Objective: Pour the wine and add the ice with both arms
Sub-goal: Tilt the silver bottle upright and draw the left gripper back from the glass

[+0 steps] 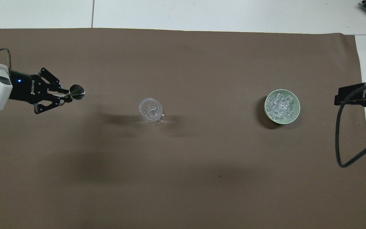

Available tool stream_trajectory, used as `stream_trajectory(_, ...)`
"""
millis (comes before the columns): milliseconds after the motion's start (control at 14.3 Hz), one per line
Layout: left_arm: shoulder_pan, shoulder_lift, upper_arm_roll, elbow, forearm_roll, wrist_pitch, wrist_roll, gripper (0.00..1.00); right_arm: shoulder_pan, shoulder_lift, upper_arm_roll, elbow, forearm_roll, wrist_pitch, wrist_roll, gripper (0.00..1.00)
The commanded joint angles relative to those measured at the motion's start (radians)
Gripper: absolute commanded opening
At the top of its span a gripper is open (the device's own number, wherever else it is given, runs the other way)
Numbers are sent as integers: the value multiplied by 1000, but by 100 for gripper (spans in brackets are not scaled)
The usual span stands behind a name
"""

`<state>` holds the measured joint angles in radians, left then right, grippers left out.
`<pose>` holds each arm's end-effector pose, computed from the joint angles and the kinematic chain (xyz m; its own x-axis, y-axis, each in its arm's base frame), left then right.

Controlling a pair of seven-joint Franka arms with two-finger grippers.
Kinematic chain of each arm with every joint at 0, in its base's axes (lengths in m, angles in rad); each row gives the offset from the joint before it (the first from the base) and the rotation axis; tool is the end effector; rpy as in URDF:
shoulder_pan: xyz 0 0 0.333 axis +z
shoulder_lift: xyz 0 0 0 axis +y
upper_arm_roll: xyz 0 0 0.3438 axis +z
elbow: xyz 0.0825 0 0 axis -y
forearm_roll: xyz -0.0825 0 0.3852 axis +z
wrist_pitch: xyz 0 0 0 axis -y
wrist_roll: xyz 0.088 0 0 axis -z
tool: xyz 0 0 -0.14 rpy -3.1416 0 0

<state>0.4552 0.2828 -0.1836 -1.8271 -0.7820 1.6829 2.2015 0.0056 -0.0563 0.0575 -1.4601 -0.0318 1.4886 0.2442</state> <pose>0.5908 0.0772 0.3888 -0.0692 -0.6237 0.7786 -0.9963 0.0832 -0.0219 0.5279 0.0298 0.6943 0.9790 -0.1826 0.0905 -0.1845 -0.9827 0.0131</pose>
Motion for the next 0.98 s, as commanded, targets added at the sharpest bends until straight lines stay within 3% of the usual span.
stream_trajectory(0, 83, 64, -11, 28, -63, -86, 143, 0, -18, -8, 7, 0, 4, -18, -16, 100)
stream_trajectory(561, 161, 309, -11, 29, -240, -268, 310, 0, -18, -8, 7, 0, 4, -28, -14, 100)
stream_trajectory(772, 190, 346, -11, 31, -243, -293, 300, 0, -44, -11, 5, -5, 3, -21, -31, 100)
stream_trajectory(912, 214, 361, -11, 34, -244, -301, 300, 0, -55, -40, 1, -93, -4, 82, -63, 100)
